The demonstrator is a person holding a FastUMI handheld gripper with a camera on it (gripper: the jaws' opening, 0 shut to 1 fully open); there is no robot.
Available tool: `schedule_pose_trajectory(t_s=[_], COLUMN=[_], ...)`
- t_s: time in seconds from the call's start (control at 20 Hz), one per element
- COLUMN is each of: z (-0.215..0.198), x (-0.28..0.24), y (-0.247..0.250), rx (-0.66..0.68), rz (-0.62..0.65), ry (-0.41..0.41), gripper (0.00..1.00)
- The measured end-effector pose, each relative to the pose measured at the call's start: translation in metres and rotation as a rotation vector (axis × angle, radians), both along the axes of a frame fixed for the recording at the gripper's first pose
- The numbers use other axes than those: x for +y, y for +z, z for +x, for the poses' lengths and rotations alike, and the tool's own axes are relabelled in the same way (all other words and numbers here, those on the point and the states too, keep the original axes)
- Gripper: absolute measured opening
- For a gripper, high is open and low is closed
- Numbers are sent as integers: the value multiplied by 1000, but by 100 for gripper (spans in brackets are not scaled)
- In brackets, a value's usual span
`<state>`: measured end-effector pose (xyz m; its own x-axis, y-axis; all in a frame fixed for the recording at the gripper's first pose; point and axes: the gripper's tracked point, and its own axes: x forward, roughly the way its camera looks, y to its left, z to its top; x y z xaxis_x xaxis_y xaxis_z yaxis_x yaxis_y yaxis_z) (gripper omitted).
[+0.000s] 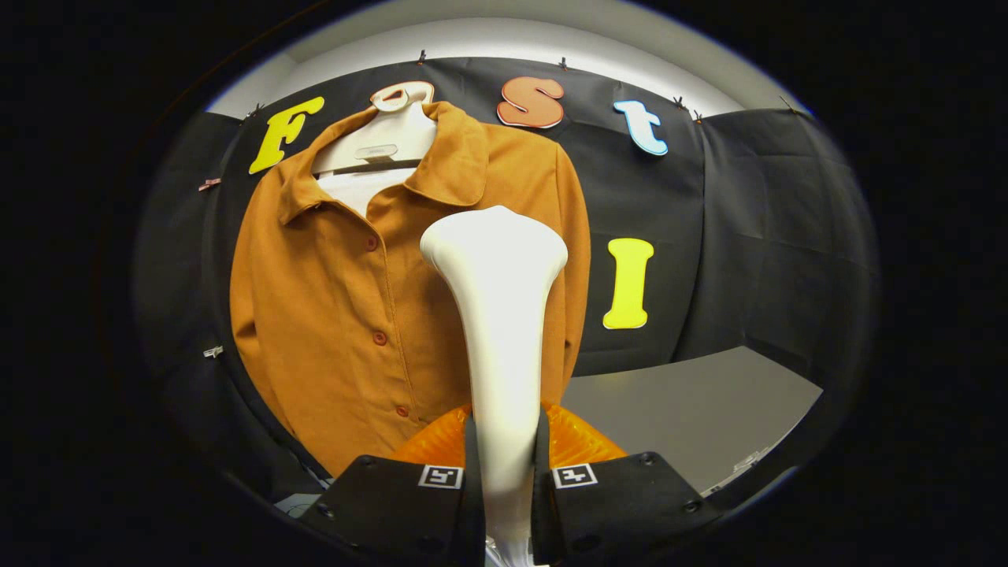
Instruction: Iron the clothes twice with a garment steamer, once on the left side and once on the right side.
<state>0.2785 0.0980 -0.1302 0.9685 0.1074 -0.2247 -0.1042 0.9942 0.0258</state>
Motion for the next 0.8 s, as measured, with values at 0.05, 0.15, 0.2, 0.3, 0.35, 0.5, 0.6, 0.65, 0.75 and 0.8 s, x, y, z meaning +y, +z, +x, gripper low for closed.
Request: schedule_pose_trajectory(t_s=[0.05, 0.15, 0.2, 0.3, 0.35, 0.5, 0.6, 0.65, 0.75, 0.8], z=[6, 15, 17, 19, 20, 19, 16, 15, 12, 10], x=[2, 5, 5, 3, 4, 3, 3, 3, 4, 5], y=[-1, -6, -8, -14, -17, -34, -44, -50, -63, -68], rx=[-4, -17, -19, -19, -21, -4, 7, 10, 28, 30], rz=[-4, -15, -22, -40, -46, -61, -64, -62, -62, -63], ry=[-5, -16, -22, -37, -40, -43, -46, -49, -49, -50], gripper=[27, 27, 27, 27, 27, 27, 27, 27, 27, 27])
